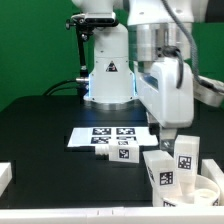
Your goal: Assemble stool
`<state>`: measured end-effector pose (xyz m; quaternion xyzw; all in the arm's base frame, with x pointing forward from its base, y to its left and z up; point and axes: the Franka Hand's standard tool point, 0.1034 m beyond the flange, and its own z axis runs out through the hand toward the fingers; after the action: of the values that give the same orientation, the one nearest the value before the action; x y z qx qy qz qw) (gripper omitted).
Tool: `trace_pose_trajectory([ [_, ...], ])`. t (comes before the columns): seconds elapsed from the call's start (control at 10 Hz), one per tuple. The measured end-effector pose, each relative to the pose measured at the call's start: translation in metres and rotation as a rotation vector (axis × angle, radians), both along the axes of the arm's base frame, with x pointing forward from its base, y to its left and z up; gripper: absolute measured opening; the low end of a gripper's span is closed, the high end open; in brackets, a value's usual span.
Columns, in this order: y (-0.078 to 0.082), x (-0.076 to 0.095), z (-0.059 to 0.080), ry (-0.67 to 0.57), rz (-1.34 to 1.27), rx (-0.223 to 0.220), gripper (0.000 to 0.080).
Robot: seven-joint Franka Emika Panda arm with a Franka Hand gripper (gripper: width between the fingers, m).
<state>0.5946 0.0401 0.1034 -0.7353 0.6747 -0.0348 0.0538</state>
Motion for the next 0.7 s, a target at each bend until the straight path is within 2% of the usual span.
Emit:
trace_pose_trajectory([
  [0.1,-0.007,-0.018,0.000,-0.020,0.014,0.013,0.0649],
  [0.2,-0.007,-0.034,0.001,-0.011,0.036,0.019,0.0649],
  [0.3,-0.006,-0.040,0.002,-0.002,0.096,0.014,0.0649],
  [0.4,-0.001,-0.039,0.003,0.008,0.163,0.000,0.0649],
  [0.7,-0.002,-0.039,0.002,-0.001,0.402,-0.029,0.0649],
])
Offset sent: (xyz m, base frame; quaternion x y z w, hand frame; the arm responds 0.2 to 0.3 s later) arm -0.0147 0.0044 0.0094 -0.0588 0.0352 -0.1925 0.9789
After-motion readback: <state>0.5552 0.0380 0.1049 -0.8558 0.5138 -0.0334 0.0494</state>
